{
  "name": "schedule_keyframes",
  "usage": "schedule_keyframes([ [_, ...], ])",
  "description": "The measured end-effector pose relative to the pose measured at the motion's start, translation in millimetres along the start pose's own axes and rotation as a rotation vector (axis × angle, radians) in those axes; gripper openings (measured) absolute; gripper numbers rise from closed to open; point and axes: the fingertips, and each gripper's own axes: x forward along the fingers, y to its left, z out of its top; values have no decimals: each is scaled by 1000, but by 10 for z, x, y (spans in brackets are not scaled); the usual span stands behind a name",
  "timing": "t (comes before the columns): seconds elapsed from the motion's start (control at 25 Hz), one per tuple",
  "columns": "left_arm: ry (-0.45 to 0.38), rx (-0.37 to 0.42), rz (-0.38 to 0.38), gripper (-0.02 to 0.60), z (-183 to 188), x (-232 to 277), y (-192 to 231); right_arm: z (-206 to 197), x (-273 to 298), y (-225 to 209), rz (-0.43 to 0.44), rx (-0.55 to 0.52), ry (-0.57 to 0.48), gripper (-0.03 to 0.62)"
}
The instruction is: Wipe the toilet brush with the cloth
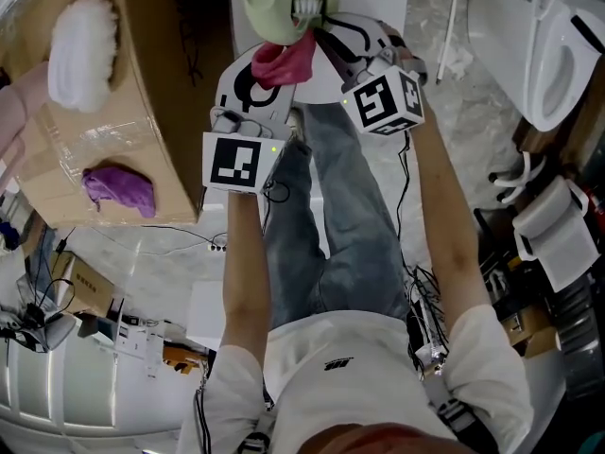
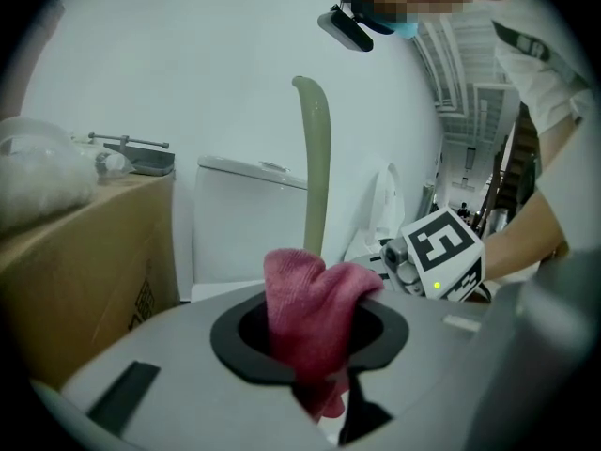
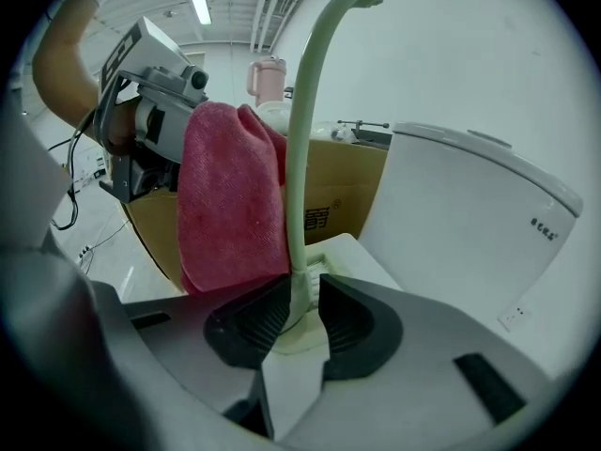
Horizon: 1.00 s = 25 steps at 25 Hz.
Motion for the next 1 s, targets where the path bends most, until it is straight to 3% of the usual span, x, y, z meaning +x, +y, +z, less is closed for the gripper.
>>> schedule_keyframes([
  [0.44, -12, 13, -54, 140, -13, 260, -76, -94, 193, -25, 53, -60, 10, 96],
  [0.8, 0, 14, -40, 147, -87, 473, -64, -124, 250, -3, 66, -165, 5, 64],
  [1.0, 26, 38, -34, 150, -228, 649, -17, -124, 249, 14, 78, -159, -5, 60],
])
